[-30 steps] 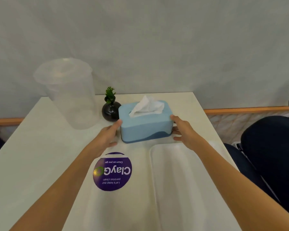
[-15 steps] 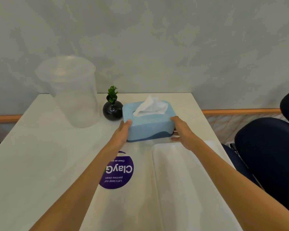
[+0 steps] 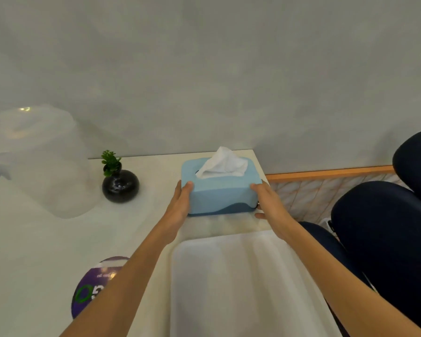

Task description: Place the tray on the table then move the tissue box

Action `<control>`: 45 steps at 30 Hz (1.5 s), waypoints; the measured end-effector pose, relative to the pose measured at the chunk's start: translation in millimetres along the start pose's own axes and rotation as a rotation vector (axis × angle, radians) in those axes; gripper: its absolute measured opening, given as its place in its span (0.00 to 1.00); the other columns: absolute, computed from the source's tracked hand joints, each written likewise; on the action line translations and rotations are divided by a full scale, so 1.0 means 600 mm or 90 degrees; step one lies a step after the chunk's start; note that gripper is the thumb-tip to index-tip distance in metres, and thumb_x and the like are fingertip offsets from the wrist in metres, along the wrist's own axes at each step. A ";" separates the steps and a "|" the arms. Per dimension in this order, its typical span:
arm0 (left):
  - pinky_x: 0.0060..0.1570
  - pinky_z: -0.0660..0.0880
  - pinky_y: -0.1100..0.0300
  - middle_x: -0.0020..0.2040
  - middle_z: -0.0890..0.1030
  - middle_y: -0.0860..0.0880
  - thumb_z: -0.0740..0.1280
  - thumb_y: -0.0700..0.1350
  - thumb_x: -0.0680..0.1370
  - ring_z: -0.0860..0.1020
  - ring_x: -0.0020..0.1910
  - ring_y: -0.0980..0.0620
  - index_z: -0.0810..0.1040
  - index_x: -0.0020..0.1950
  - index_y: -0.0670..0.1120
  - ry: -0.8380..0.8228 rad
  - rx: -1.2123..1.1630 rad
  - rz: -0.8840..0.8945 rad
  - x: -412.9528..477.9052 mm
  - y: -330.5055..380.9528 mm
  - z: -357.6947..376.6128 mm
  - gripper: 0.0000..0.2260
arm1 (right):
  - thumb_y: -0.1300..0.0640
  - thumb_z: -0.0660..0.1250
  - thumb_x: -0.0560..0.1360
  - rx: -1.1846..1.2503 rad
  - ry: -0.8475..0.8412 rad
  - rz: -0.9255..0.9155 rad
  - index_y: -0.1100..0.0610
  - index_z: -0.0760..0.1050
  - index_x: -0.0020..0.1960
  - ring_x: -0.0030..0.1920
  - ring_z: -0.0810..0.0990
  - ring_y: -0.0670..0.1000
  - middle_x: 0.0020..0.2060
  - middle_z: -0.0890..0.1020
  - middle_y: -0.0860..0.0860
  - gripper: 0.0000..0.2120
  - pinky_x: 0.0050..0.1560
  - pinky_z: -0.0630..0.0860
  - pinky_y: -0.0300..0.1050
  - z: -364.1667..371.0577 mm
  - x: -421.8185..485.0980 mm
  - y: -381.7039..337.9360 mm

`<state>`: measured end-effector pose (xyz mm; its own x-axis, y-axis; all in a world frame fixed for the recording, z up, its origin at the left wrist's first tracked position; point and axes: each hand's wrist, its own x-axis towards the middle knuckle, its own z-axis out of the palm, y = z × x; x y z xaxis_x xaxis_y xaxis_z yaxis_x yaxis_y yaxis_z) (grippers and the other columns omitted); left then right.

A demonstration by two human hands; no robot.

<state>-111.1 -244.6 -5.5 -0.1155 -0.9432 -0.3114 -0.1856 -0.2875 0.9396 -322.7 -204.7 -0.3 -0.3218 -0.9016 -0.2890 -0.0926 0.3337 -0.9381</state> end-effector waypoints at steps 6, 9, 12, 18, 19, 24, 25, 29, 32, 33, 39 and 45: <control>0.66 0.68 0.50 0.64 0.74 0.52 0.51 0.65 0.77 0.73 0.59 0.51 0.62 0.72 0.59 0.015 0.013 0.022 0.070 0.004 0.034 0.25 | 0.46 0.54 0.77 0.028 -0.022 -0.009 0.42 0.61 0.66 0.46 0.71 0.43 0.45 0.70 0.38 0.17 0.42 0.73 0.42 -0.032 0.050 -0.007; 0.69 0.67 0.47 0.63 0.75 0.53 0.52 0.64 0.77 0.74 0.61 0.50 0.63 0.71 0.58 0.027 -0.009 0.017 0.102 0.014 0.041 0.24 | 0.45 0.53 0.77 0.037 -0.037 0.000 0.43 0.61 0.67 0.51 0.71 0.49 0.52 0.70 0.46 0.18 0.51 0.75 0.52 -0.032 0.080 -0.023; 0.57 0.73 0.56 0.54 0.76 0.59 0.54 0.61 0.79 0.76 0.53 0.56 0.65 0.69 0.57 0.033 -0.051 -0.005 0.127 0.028 0.048 0.20 | 0.45 0.52 0.77 0.047 -0.038 0.040 0.45 0.59 0.69 0.56 0.69 0.54 0.56 0.68 0.49 0.21 0.58 0.74 0.60 -0.033 0.112 -0.041; 0.45 0.73 0.60 0.51 0.76 0.57 0.56 0.59 0.79 0.75 0.49 0.59 0.65 0.67 0.55 0.033 -0.092 -0.037 0.154 0.052 0.056 0.18 | 0.44 0.51 0.76 0.055 -0.044 0.071 0.44 0.59 0.68 0.56 0.68 0.55 0.57 0.68 0.50 0.21 0.58 0.75 0.64 -0.032 0.155 -0.055; 0.46 0.73 0.59 0.52 0.76 0.56 0.56 0.59 0.79 0.75 0.50 0.58 0.65 0.68 0.55 0.035 -0.096 -0.039 0.158 0.055 0.057 0.19 | 0.44 0.51 0.76 0.059 -0.048 0.071 0.43 0.59 0.67 0.56 0.69 0.55 0.57 0.68 0.50 0.20 0.57 0.75 0.64 -0.033 0.160 -0.056; 0.57 0.72 0.54 0.64 0.73 0.51 0.58 0.59 0.79 0.74 0.59 0.50 0.64 0.72 0.52 0.043 -0.130 -0.054 0.171 0.071 0.057 0.23 | 0.42 0.51 0.74 0.053 -0.058 0.080 0.42 0.57 0.67 0.56 0.70 0.57 0.56 0.68 0.51 0.22 0.53 0.77 0.62 -0.028 0.173 -0.066; 0.58 0.71 0.54 0.65 0.73 0.50 0.59 0.59 0.78 0.73 0.61 0.50 0.64 0.72 0.52 0.046 -0.136 -0.057 0.172 0.073 0.057 0.24 | 0.42 0.50 0.74 0.052 -0.057 0.082 0.42 0.57 0.67 0.56 0.70 0.58 0.56 0.68 0.51 0.22 0.52 0.77 0.62 -0.027 0.174 -0.067; 0.56 0.71 0.54 0.65 0.73 0.50 0.60 0.59 0.78 0.73 0.61 0.50 0.64 0.71 0.52 0.040 -0.147 -0.059 0.171 0.070 0.056 0.25 | 0.41 0.51 0.74 0.052 -0.069 0.087 0.41 0.57 0.67 0.57 0.71 0.58 0.56 0.67 0.51 0.22 0.53 0.77 0.62 -0.031 0.174 -0.066; 0.56 0.71 0.54 0.64 0.73 0.50 0.61 0.59 0.78 0.73 0.60 0.50 0.65 0.71 0.51 0.052 -0.162 -0.054 0.171 0.068 0.058 0.24 | 0.41 0.53 0.74 0.072 -0.090 0.106 0.41 0.58 0.66 0.57 0.71 0.58 0.56 0.67 0.52 0.21 0.54 0.77 0.61 -0.039 0.177 -0.063; 0.56 0.71 0.54 0.63 0.73 0.50 0.60 0.58 0.78 0.73 0.60 0.49 0.65 0.71 0.51 0.059 -0.163 -0.051 0.170 0.069 0.060 0.24 | 0.41 0.54 0.73 0.075 -0.095 0.109 0.41 0.58 0.66 0.57 0.71 0.58 0.56 0.67 0.52 0.21 0.55 0.77 0.61 -0.041 0.178 -0.062; 0.52 0.70 0.56 0.59 0.75 0.50 0.58 0.59 0.79 0.75 0.54 0.51 0.66 0.70 0.50 0.077 -0.153 -0.032 0.169 0.069 0.070 0.23 | 0.40 0.55 0.73 0.079 -0.112 0.102 0.41 0.58 0.66 0.58 0.72 0.58 0.57 0.67 0.52 0.23 0.52 0.78 0.59 -0.042 0.184 -0.056; 0.70 0.61 0.50 0.74 0.66 0.46 0.53 0.61 0.79 0.66 0.70 0.47 0.60 0.75 0.48 0.139 -0.039 -0.053 0.143 0.057 0.059 0.28 | 0.43 0.62 0.73 0.135 -0.102 0.072 0.40 0.45 0.72 0.60 0.73 0.58 0.68 0.66 0.54 0.35 0.49 0.77 0.53 -0.049 0.164 -0.036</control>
<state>-161.8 -329.4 -5.0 0.1133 -0.9274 -0.3566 -0.1255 -0.3694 0.9208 -380.3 -292.5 -2.7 -0.1641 -0.8994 -0.4052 0.1399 0.3854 -0.9121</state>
